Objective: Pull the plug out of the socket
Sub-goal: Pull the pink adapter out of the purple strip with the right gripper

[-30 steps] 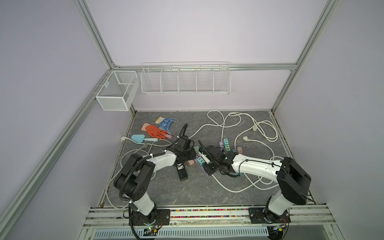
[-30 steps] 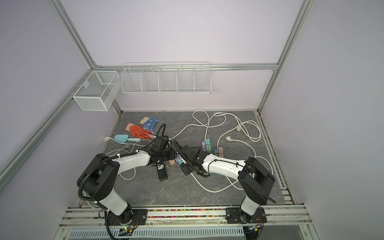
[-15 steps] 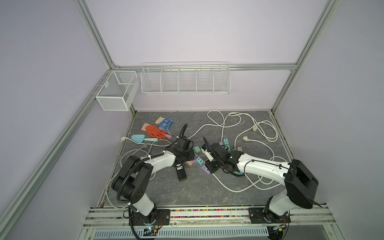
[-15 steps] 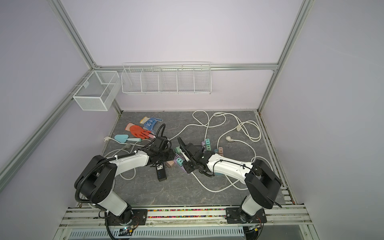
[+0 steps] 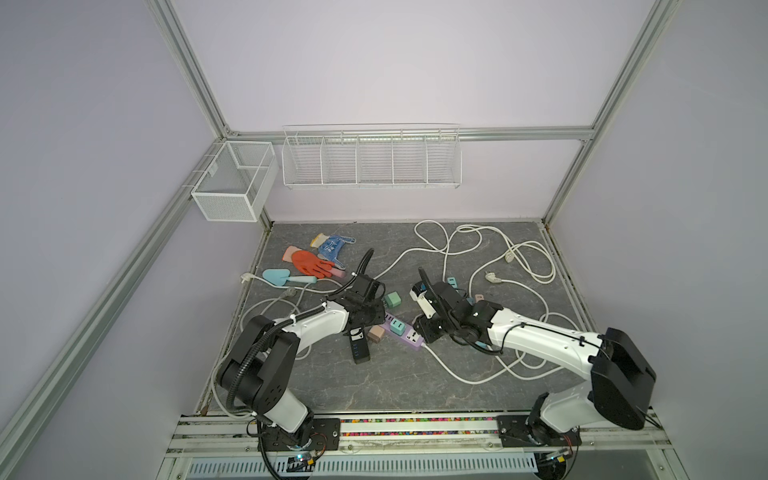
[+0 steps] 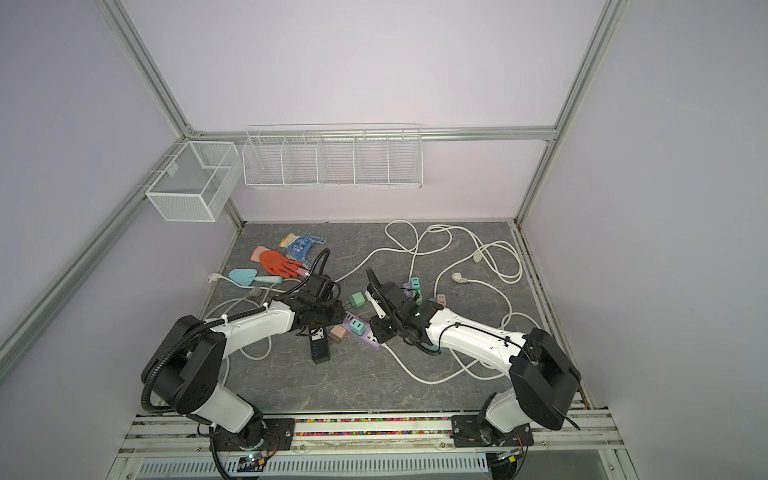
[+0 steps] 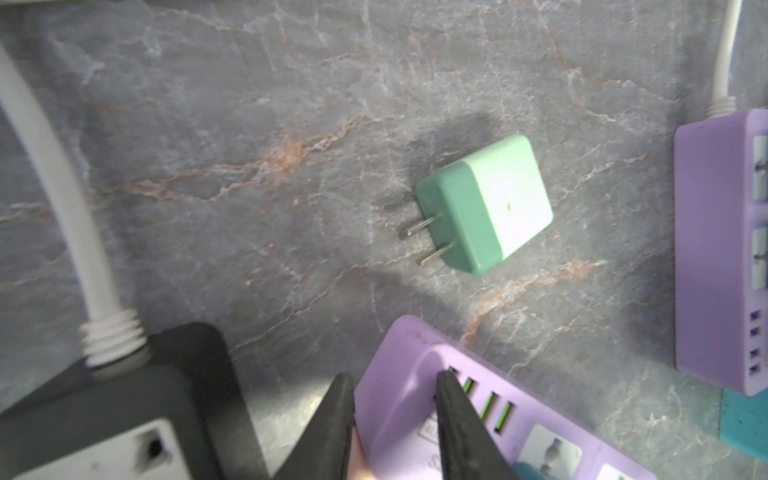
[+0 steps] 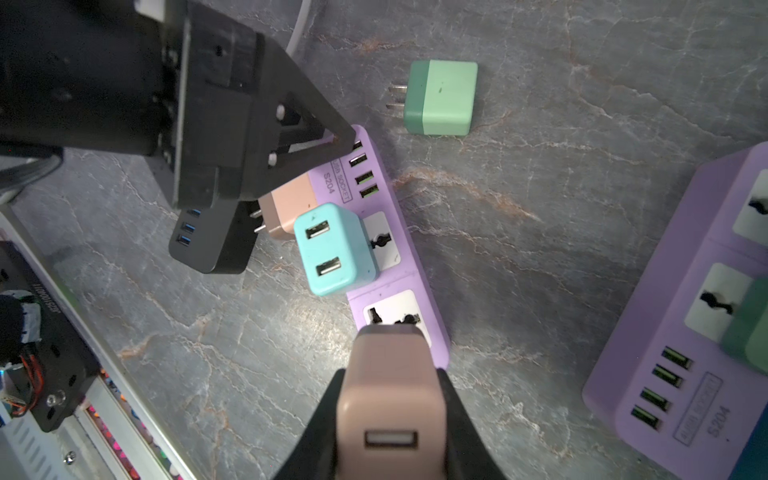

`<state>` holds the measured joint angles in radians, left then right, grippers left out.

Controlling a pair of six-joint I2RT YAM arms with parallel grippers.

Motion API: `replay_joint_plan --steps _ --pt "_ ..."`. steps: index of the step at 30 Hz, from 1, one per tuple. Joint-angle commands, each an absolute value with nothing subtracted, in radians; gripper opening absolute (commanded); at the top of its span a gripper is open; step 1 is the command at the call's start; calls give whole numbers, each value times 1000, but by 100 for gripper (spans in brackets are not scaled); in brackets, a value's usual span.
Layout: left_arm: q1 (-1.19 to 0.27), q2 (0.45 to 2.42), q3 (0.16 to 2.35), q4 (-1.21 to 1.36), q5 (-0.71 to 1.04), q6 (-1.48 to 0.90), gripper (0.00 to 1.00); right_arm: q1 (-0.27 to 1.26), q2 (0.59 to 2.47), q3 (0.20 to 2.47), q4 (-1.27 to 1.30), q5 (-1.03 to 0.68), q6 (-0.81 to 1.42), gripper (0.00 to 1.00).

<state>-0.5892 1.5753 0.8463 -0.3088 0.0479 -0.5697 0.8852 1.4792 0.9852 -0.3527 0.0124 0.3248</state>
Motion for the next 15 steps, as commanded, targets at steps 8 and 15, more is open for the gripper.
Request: replay_joint_plan --steps 8,15 --pt "-582 1430 873 -438 -22 -563 36 863 1407 1010 -375 -24 375 24" --pt "-580 1316 868 -489 -72 -592 38 835 1421 1061 -355 -70 421 24"
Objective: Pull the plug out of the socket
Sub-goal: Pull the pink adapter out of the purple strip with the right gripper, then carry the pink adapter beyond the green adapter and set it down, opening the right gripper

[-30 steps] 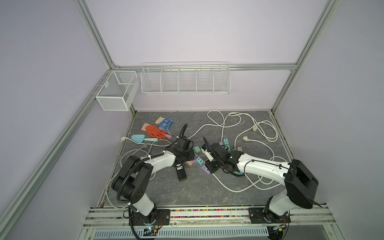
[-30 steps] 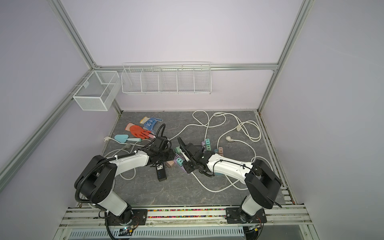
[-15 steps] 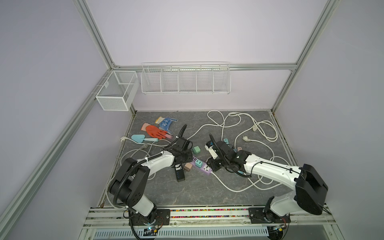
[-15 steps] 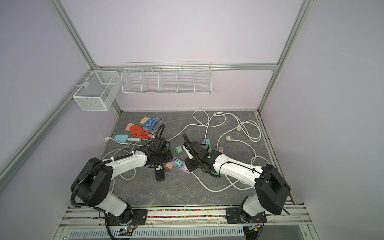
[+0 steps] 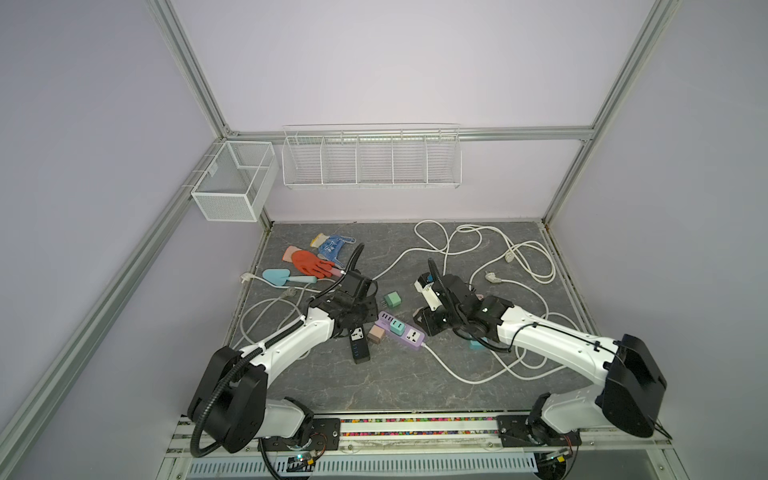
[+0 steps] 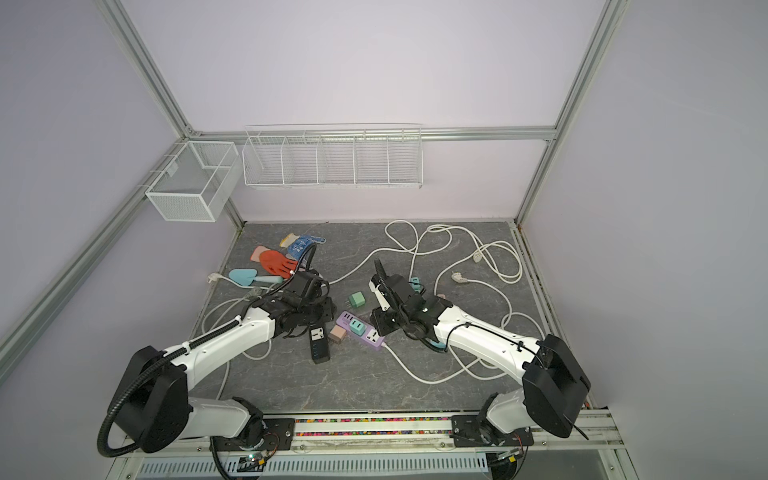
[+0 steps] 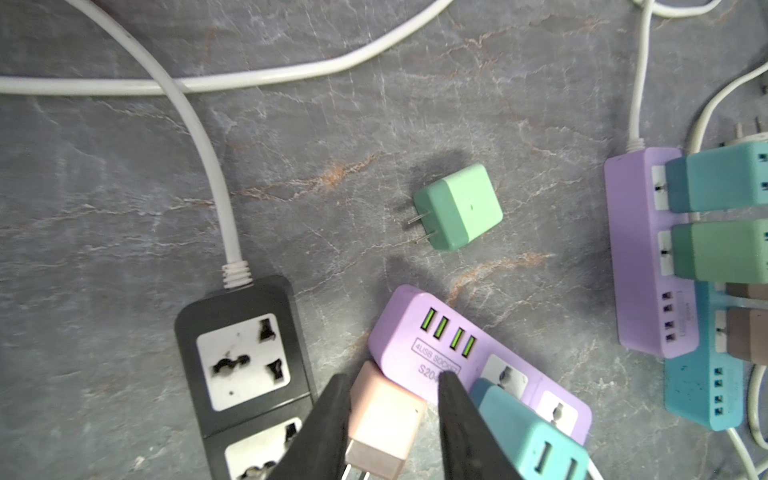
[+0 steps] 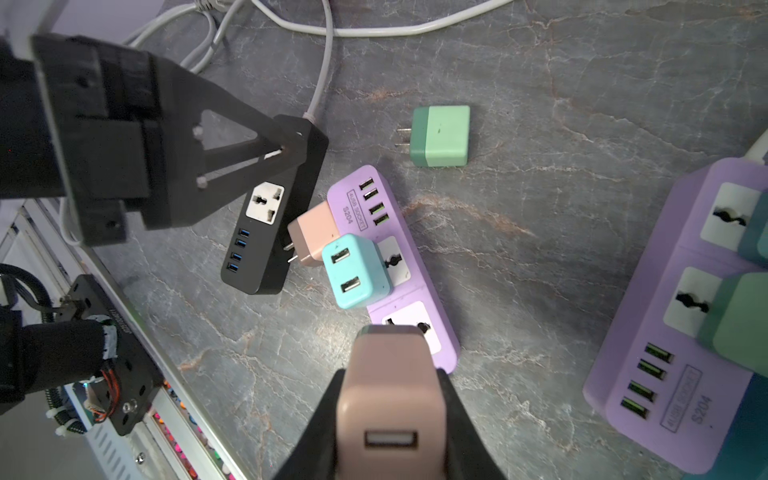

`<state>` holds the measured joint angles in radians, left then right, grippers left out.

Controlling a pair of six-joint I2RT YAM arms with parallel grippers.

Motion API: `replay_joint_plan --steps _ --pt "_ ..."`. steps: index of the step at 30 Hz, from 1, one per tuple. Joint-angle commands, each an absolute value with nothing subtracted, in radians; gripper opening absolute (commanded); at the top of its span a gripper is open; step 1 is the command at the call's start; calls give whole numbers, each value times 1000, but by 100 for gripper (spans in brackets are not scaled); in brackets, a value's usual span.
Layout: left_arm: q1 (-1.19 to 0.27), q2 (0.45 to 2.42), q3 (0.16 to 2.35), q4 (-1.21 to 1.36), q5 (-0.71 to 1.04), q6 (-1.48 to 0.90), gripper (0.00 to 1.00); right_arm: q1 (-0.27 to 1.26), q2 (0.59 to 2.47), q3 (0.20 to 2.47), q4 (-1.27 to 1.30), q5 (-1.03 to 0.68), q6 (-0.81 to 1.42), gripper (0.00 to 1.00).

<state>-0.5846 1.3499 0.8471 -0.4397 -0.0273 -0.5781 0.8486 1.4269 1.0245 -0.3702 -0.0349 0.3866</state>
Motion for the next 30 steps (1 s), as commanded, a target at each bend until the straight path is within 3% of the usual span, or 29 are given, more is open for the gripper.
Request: replay_joint_plan --steps 1,19,30 --pt "-580 1303 868 -494 -76 -593 39 830 1425 1071 -349 -78 427 24" --pt "-570 1068 709 -420 -125 -700 43 744 1714 1284 -192 -150 549 23" --pt "-565 1049 621 -317 -72 -763 45 688 1914 1379 -96 -181 589 21"
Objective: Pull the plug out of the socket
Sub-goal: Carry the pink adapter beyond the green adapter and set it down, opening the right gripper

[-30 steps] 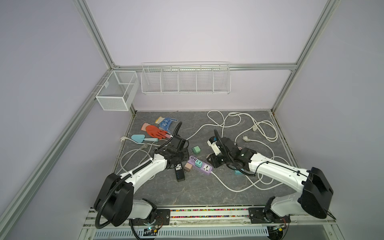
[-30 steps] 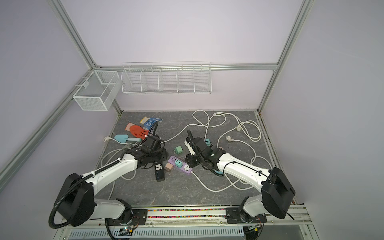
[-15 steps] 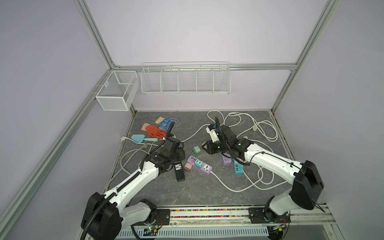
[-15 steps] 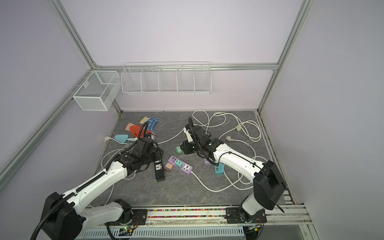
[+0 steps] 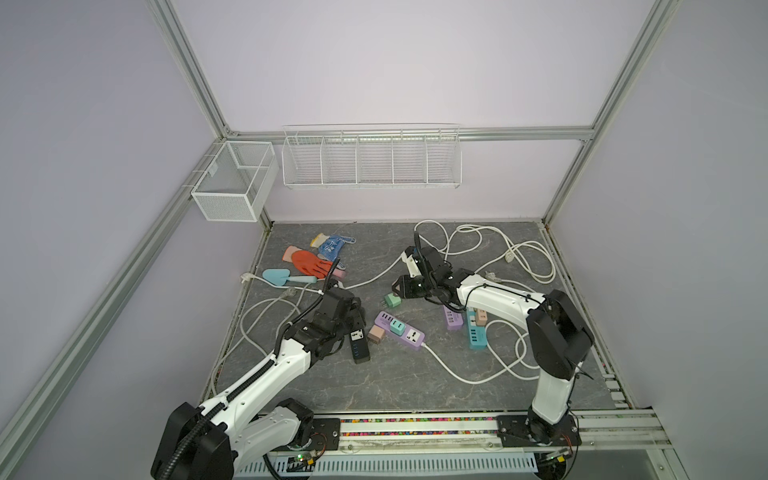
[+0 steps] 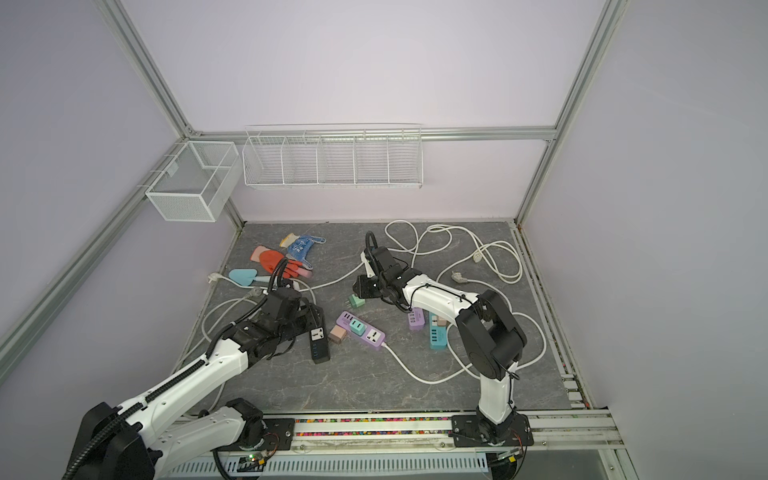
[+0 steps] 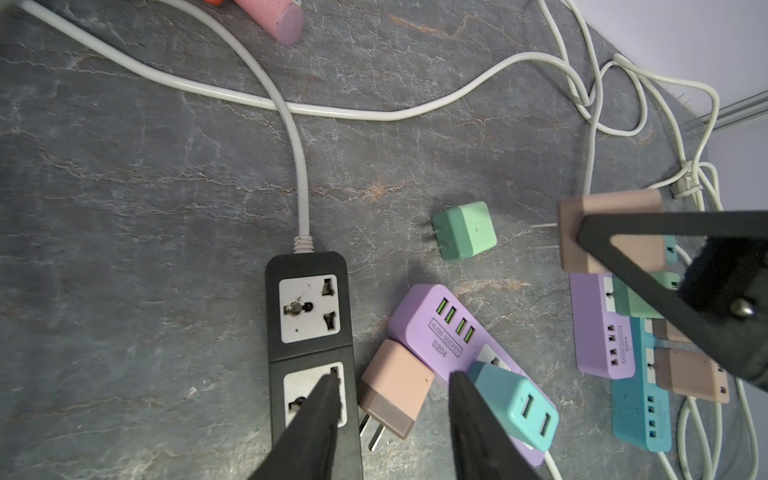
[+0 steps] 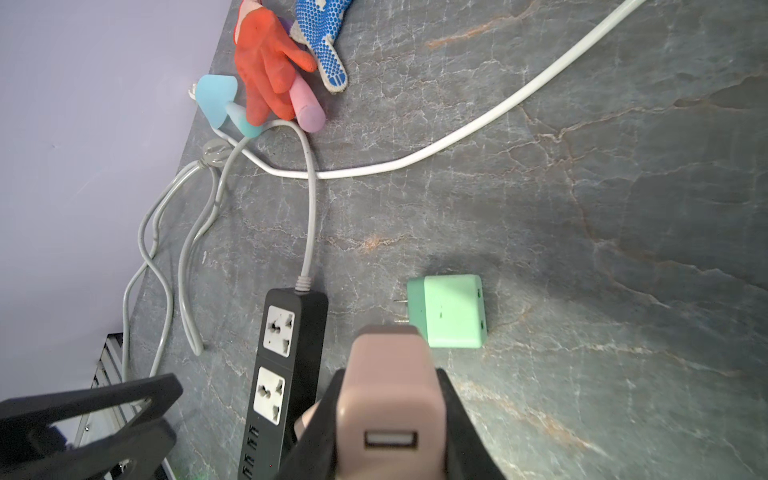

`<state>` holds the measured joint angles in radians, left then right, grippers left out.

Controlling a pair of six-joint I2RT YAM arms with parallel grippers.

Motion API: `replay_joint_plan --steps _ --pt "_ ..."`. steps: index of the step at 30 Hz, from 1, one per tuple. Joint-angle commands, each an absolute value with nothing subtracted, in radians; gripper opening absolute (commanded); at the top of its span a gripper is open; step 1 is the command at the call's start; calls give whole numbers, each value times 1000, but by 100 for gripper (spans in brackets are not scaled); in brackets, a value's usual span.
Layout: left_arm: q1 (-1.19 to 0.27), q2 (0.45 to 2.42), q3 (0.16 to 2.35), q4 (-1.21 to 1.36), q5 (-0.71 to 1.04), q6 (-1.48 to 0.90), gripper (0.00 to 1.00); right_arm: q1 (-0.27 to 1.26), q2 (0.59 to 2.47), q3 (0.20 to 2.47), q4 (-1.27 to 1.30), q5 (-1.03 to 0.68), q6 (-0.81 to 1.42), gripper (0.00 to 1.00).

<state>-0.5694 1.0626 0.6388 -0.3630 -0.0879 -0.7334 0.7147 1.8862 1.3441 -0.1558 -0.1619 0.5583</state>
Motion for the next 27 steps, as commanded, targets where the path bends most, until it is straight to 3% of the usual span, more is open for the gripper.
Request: replay_joint_plan --steps 1,14,27 --pt "-565 1050 614 -305 -65 -769 45 677 1928 1381 -79 -187 597 21" --pt "-565 1108 583 -163 54 -824 46 610 2114 1507 -95 -235 583 21" --pt "-565 1190 607 -156 101 -809 47 581 2179 1532 -90 -270 581 23"
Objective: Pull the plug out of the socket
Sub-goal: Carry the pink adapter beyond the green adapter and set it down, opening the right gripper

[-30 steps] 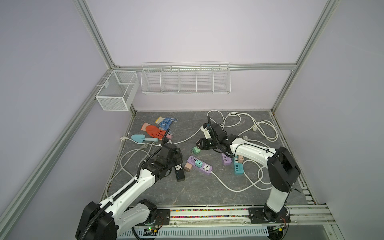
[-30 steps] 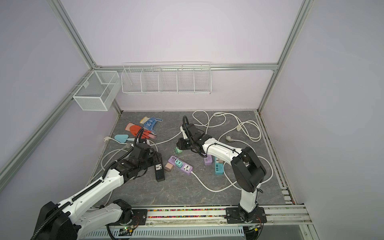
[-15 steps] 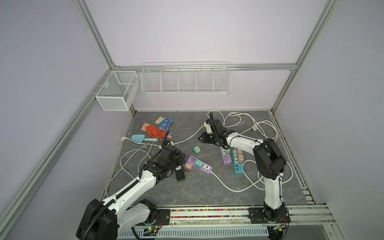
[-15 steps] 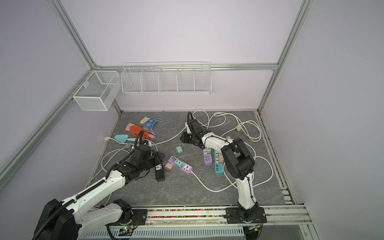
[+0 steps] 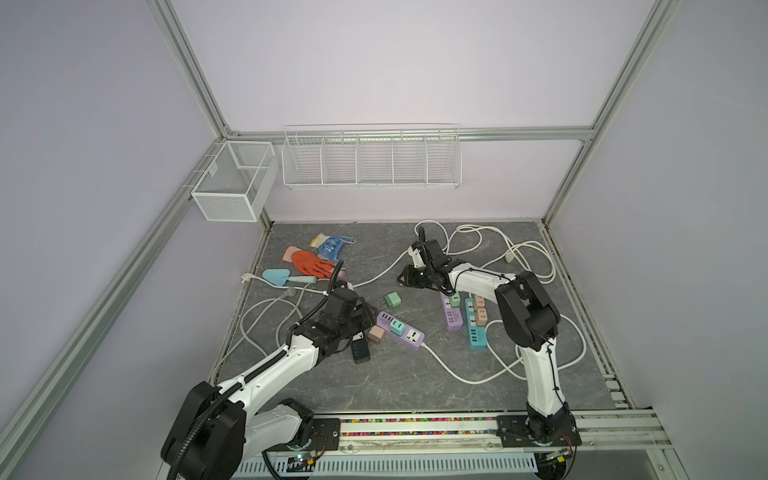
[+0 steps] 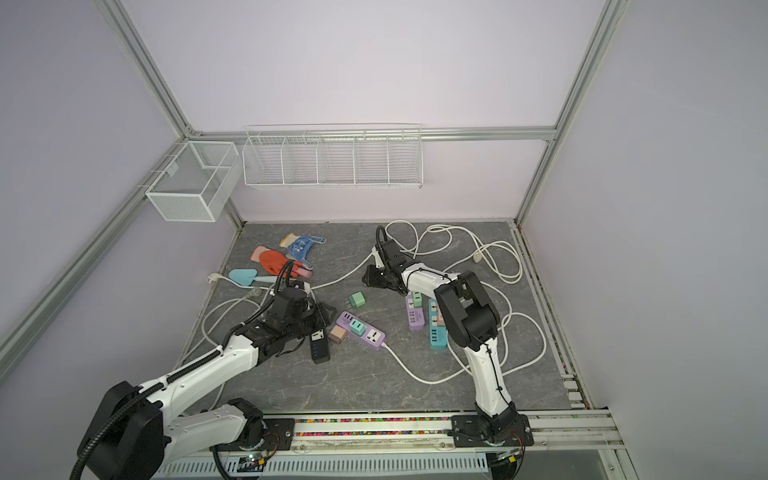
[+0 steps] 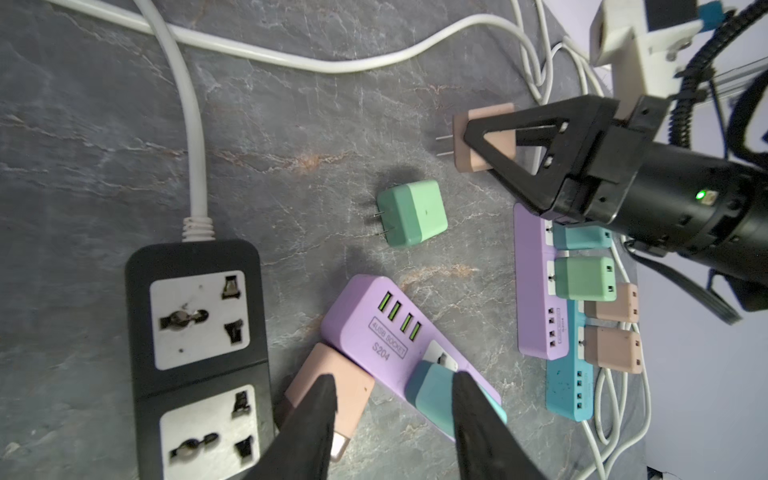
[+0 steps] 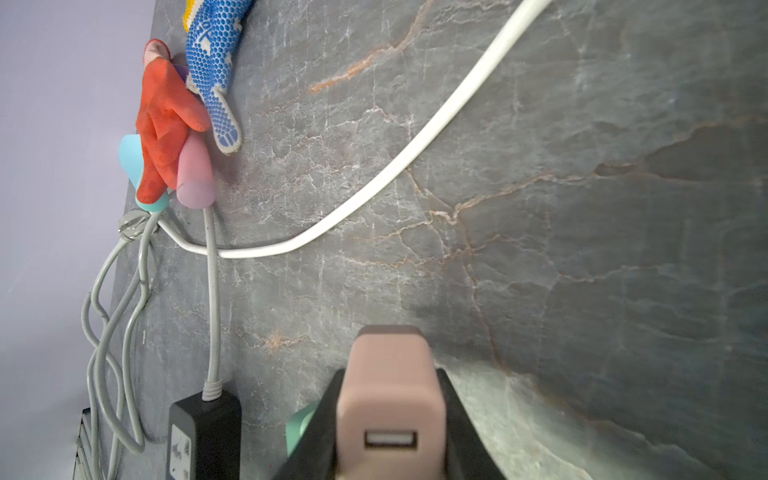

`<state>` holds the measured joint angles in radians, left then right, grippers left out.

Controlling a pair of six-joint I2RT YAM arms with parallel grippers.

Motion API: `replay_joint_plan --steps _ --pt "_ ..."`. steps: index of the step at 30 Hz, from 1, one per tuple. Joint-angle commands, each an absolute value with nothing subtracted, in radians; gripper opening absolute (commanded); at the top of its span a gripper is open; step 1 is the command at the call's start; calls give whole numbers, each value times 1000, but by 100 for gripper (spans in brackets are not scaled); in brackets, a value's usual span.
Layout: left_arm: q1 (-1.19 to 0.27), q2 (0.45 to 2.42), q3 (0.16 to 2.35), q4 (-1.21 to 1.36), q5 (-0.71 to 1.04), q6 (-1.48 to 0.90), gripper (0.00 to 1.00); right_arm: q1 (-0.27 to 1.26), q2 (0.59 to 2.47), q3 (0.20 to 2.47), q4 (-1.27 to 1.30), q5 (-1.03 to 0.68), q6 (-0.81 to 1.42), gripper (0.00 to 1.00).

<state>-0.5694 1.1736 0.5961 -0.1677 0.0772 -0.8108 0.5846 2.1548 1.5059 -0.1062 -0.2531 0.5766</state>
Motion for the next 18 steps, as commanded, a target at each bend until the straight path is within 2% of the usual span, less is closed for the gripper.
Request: replay_joint_plan --steps 1,15,18 --pt "-565 1197 611 -161 107 -807 47 579 2180 1534 -92 -269 580 23" --pt "-565 1217 632 -185 111 -791 47 576 2194 1536 -116 -251 577 29" --pt "-565 1215 634 -188 107 -788 47 574 2190 1534 -129 -234 572 33"
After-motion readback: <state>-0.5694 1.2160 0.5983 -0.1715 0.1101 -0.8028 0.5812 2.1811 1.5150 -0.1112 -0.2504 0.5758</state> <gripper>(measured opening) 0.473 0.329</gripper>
